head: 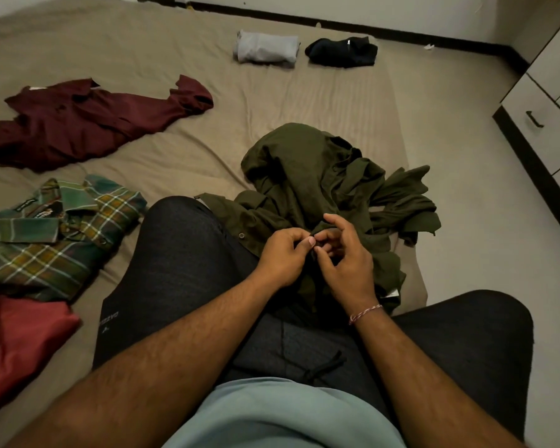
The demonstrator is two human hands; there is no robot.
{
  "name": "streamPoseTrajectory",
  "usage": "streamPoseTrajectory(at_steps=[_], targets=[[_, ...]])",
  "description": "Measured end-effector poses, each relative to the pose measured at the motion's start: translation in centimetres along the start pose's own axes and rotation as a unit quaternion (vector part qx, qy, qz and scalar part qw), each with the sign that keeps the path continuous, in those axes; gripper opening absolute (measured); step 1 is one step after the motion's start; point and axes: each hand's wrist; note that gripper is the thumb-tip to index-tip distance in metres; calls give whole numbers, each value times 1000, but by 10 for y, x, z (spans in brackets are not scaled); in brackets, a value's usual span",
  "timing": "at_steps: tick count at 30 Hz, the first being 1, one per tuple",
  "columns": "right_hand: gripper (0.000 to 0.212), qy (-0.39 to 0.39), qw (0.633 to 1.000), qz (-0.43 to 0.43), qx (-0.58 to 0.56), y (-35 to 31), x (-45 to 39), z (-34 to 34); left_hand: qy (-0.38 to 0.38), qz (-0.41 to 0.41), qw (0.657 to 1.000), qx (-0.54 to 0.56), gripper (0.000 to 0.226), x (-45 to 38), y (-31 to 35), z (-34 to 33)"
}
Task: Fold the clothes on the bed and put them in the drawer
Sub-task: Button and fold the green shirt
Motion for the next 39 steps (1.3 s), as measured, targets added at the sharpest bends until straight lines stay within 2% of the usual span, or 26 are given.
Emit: streamPoseTrajectory(at_steps=[4, 6, 11, 13, 15, 17, 19, 21, 23, 24, 25, 27, 29, 31, 33, 35, 39], targets=[[45, 11, 990, 73, 117, -1, -3, 3, 7, -3, 1000, 13, 24, 1, 2, 1], [36, 25, 994, 65, 88, -2, -4, 2, 15, -9, 999, 36, 20, 2, 1, 1], [21, 90, 995, -41, -32, 0, -7, 7, 15, -53, 996, 70, 13, 8, 7, 1], [21, 67, 994, -60, -56, 0, -7, 11, 35, -59, 995, 78, 11, 8, 7, 2], [28, 13, 997, -45, -55, -2, -5, 14, 62, -40, 992, 101, 11, 8, 9, 5], [35, -45, 999, -11, 4, -2, -2, 17, 81, -37, 989, 120, 10, 10, 12, 10], [31, -56, 997, 19, 51, -3, -1, 19, 57, -60, 986, 147, 7, 16, 19, 15], [21, -20, 998, 27, 52, -5, -3, 23, 5, -121, 987, 102, 32, 22, 24, 18], [22, 12, 999, 24, 33, -8, -5, 30, -7, -193, 977, -90, 61, 24, 21, 20], [23, 14, 999, 26, 31, -10, -5, 34, 12, -209, 964, -162, 67, 26, 20, 23], [22, 8, 999, 32, 37, -13, -8, 40, 46, -214, 957, -190, 67, 25, 23, 29], [13, -28, 997, 33, 63, -19, -15, 53, 119, -223, 949, -190, 51, 20, 29, 48], [3, -79, 994, 9, 73, -24, -30, 70, 140, -243, 944, -175, 31, 8, 36, 75], [5, -158, 984, -21, 75, -30, -51, 89, 83, -264, 950, -143, 18, -10, 44, 108], [4, -233, 968, -63, 70, -37, -76, 107, 7, -266, 954, -141, 23, -31, 52, 134], [7, -253, 961, -102, 41, -41, -100, 122, -39, -255, 957, -137, 26, -53, 60, 150], [13, -262, 955, -143, 8, -38, -154, 137, -91, -243, 960, -109, 14, -105, 84, 167]])
Point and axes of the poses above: each hand's wrist, its own x-axis away from the middle knuckle, its own z-axis out of the back of the hand, y = z × x, and after that the axes turned 5 degrees about -x, right-handed
